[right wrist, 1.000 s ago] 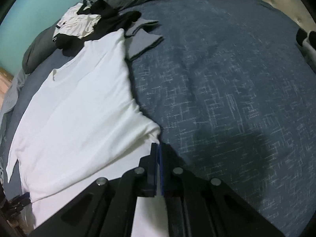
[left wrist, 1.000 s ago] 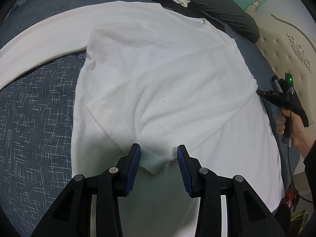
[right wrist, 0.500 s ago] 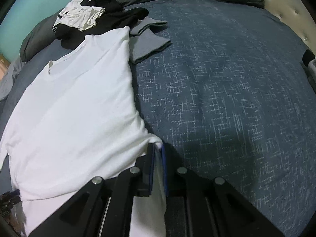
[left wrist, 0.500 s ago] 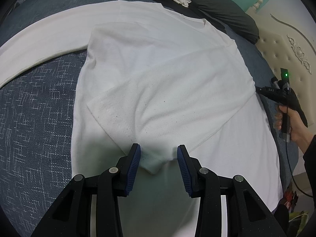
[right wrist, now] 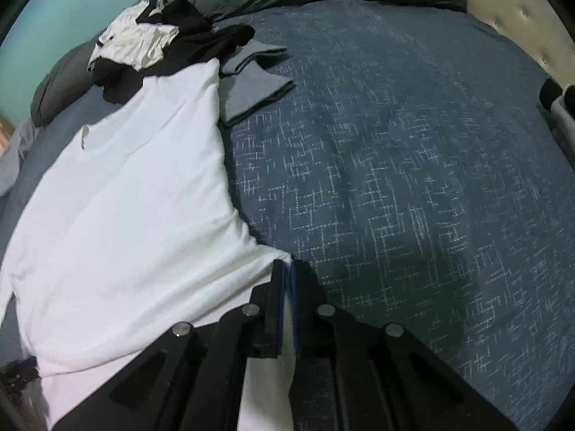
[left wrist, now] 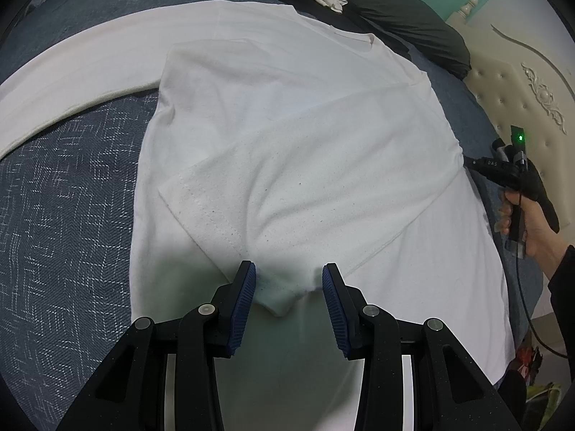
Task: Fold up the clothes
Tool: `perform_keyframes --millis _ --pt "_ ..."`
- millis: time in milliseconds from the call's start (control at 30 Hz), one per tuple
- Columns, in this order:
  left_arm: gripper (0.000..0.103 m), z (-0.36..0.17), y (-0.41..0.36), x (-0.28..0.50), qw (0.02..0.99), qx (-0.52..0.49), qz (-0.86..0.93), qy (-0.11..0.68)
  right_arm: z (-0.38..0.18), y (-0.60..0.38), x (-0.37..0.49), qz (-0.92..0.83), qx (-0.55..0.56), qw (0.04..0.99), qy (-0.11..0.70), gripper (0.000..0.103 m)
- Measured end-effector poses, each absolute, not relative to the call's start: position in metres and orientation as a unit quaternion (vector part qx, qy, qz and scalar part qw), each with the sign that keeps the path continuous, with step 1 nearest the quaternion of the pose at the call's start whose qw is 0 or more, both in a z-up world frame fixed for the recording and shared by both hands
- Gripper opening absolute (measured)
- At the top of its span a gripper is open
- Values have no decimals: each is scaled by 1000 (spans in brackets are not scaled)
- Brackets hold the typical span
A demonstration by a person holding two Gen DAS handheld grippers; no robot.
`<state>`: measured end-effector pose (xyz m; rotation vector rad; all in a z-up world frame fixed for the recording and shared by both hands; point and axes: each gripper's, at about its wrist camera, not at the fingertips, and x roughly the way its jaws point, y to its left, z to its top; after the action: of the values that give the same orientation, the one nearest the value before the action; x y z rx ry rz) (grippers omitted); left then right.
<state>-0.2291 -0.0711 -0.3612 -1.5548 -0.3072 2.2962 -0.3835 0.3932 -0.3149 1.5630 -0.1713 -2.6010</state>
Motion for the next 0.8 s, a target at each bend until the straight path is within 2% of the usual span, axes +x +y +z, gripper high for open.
perform_keyframes --millis 200,300,667,800 --pt "42 -361 -71 -228 175 -549 810 -110 -302 409 -375 -861 507 19 -49 4" --pt "42 -362 -70 -229 174 -549 810 -109 -289 402 -372 -873 484 37 -56 6" --pt "42 -362 -74 -229 174 -551 808 -117 -301 391 -377 -867 485 47 -105 6" --pt "42 -362 -75 -228 174 -550 808 -120 -284 406 -353 -881 450 30 -142 6"
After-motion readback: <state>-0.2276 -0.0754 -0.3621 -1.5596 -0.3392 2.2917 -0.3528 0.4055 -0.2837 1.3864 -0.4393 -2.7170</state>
